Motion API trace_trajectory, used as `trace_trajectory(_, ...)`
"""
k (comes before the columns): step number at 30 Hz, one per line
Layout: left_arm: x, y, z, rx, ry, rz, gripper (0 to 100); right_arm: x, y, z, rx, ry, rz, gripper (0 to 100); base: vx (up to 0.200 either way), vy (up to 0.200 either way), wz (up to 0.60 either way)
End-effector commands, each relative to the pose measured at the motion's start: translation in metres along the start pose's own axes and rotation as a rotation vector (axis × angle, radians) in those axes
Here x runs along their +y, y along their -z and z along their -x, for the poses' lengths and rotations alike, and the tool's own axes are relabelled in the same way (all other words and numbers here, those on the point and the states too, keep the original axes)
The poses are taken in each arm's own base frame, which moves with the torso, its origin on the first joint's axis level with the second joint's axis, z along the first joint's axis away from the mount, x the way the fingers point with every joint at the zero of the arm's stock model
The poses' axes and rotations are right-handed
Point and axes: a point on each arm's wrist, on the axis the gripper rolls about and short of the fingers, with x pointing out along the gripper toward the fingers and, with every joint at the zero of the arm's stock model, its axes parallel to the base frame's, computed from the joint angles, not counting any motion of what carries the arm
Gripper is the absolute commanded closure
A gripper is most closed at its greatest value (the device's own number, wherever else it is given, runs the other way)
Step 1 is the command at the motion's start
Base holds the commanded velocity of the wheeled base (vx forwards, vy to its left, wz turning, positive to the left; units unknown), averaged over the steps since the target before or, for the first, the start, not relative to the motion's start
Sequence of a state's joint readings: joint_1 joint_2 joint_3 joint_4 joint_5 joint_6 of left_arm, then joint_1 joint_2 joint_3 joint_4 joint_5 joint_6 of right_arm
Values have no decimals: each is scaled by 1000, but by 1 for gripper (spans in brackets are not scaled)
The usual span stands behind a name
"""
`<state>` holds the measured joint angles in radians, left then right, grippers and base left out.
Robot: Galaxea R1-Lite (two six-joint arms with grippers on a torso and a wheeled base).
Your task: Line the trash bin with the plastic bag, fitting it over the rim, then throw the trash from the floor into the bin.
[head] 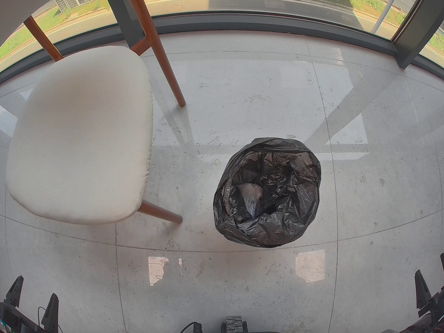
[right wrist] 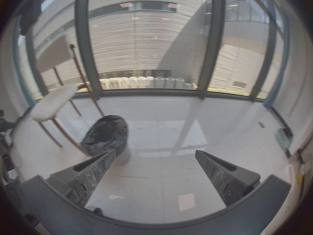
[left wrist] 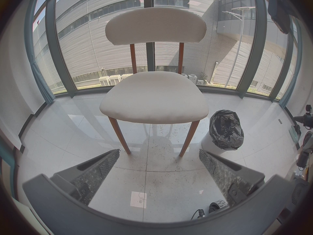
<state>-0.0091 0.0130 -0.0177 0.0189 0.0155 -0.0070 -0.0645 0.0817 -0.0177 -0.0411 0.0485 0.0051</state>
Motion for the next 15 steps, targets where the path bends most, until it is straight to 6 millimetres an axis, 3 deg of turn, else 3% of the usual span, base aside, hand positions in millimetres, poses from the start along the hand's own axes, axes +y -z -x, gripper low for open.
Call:
trace_trajectory(1, 0, 4, 0, 0, 0, 2, 0, -4, 11, 5, -25, 56, -13, 0, 0, 0, 0)
trace_trajectory(15, 0, 3, 0, -2, 11, 2, 0, -2, 11, 5, -20, -27, 13, 0, 0, 0, 0)
